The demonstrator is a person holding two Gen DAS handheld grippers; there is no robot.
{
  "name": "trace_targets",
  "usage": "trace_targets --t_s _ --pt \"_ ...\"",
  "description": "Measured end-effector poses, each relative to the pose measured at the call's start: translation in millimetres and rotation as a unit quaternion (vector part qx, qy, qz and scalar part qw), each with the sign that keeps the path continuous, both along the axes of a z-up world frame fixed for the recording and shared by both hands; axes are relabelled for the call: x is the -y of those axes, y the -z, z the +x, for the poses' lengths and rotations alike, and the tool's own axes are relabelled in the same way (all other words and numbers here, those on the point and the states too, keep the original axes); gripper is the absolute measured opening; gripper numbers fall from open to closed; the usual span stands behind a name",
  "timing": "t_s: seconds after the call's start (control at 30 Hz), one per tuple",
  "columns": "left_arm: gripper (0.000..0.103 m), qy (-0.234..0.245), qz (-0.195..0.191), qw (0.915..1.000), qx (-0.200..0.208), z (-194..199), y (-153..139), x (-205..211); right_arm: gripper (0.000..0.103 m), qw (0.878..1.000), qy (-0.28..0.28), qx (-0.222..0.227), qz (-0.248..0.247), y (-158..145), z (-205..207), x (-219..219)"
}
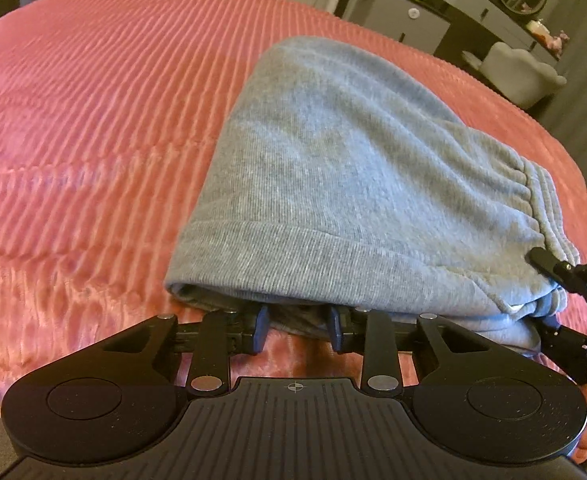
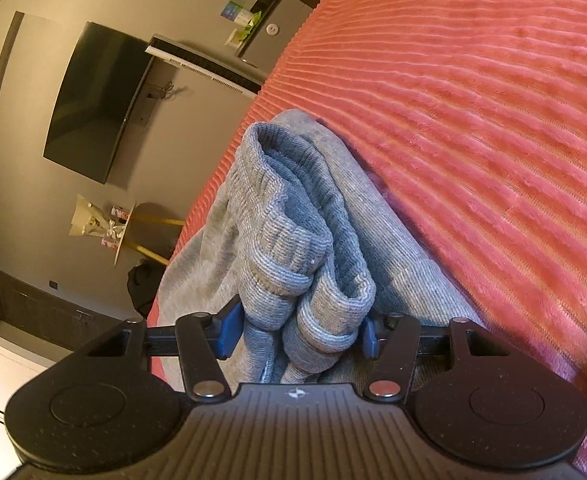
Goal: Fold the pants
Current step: 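Lower the folded waistband onto the pants and open the right gripper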
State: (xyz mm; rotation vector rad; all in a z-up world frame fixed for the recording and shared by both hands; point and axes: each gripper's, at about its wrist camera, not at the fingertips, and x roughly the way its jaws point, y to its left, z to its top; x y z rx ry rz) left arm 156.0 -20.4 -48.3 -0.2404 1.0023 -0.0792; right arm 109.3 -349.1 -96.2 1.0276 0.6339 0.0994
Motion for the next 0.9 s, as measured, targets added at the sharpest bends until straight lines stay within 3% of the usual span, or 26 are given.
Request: trace_targets --t_s 0.13,0.23,0.4,0.47,0.53,0.6,0.63,0.73,0.77,0.83,0.9 --pt "0.028 0.002 0.000 1.0000 0.001 -2.8 -1.1 -2.0 0.046 0.999 -0.005 0.005 -0.033 -6.6 -2.9 -6.1" --pt "0.026 0.004 -0.003 1.0000 0.000 -4.5 -3.8 -3.9 0.046 1.000 -0.004 0.004 -0.030 -7.0 -3.7 -6.8" --pt "0.016 -0.025 -0.019 0.9995 -0.003 -6.6 -8.0 -16.3 0.045 0.999 -0.011 0.004 -0.050 -13.1 -4.5 -9.0" --pt "0.006 -0.037 -0.006 0.9993 0.000 -8.2 -11.0 -23.8 0.045 0.995 -0.020 0.009 -0.102 -25.5 -6.2 -17.3" --pt "0.005 -0.059 0.021 0.9980 -0.002 -10.2 -13.1 -35.2 0.046 0.985 -0.030 0.014 -0.168 -36.5 -7.7 -29.7" --pt "0.005 -0.069 -0.011 0.9975 -0.008 -15.7 -13.3 -54.8 0.048 0.976 -0.036 0.009 -0.216 -41.3 -7.9 -39.6" --pt "0.011 -0.072 -0.030 0.9969 -0.008 -20.8 -13.7 -64.4 0.050 0.975 -0.036 0.005 -0.219 -43.9 -8.4 -42.0" --pt "0.028 -0.091 -0.034 0.9951 0.021 -41.6 -14.9 -82.4 0.056 0.976 -0.021 -0.005 -0.215 -50.2 -14.0 -42.1" --pt "0.029 -0.099 -0.045 0.9937 0.026 -47.1 -14.9 -86.9 0.057 0.976 -0.015 -0.008 -0.219 -53.9 -17.7 -43.2" --pt "0.038 -0.100 -0.064 0.9922 0.039 -52.1 -17.8 -89.6 0.061 0.969 -0.004 -0.013 -0.248 -61.6 -25.1 -47.3" --pt "0.044 -0.085 -0.050 0.9932 0.060 -54.9 -21.4 -84.1 0.061 0.960 0.009 -0.020 -0.278 -71.9 -34.6 -51.1"
